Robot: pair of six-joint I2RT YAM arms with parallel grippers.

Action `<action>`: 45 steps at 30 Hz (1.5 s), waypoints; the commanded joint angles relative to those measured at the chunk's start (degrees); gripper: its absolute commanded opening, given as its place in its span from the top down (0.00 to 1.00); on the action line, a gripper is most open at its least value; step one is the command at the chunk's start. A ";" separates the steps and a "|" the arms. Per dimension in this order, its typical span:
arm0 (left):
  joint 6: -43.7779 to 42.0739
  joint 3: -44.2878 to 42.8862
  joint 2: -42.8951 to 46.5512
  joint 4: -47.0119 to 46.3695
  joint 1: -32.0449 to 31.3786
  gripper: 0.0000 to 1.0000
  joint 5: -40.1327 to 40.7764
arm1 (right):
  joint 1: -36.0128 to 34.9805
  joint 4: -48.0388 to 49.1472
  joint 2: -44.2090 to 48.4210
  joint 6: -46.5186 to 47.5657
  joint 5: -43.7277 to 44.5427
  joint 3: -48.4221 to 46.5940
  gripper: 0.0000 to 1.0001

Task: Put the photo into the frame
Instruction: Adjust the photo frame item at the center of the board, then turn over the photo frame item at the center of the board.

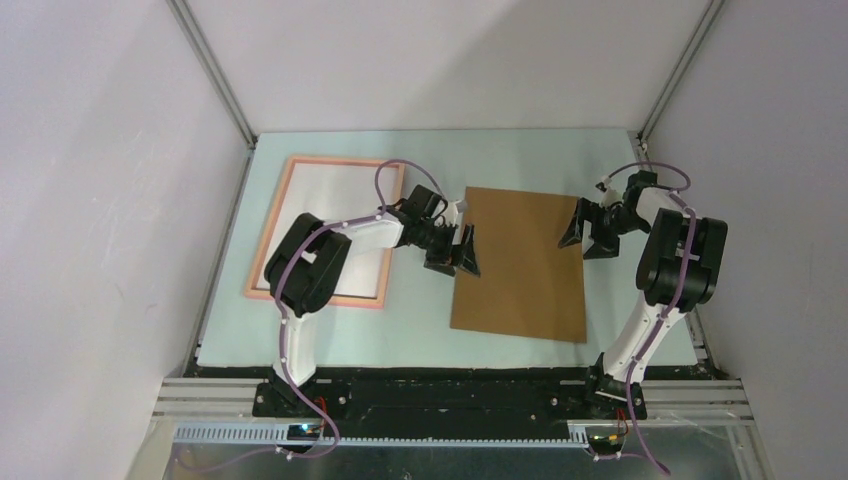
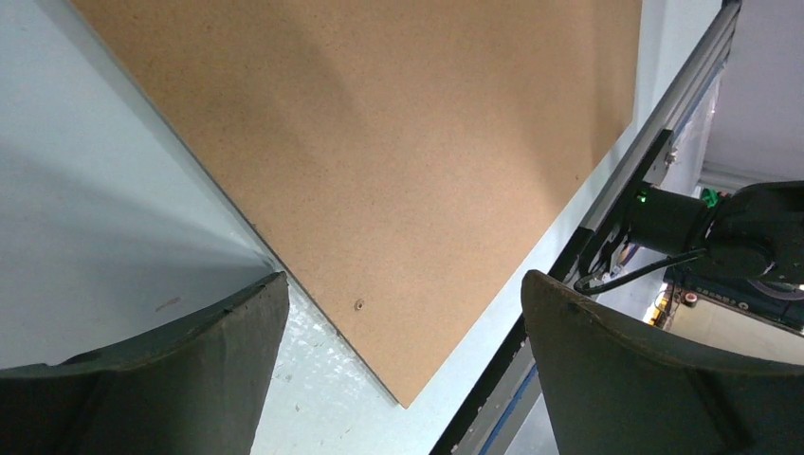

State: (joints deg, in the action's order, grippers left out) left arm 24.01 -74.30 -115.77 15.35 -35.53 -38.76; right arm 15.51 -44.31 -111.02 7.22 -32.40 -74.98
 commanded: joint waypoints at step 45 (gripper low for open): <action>-1.32 -9.16 -6.40 2.02 2.38 0.00 4.06 | -3.03 -7.84 13.08 2.41 -34.17 -2.64 0.22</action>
State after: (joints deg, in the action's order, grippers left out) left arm 26.22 -84.86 -122.15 17.54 -31.44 -35.27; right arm 17.30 -46.54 -104.77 10.87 -48.93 -75.61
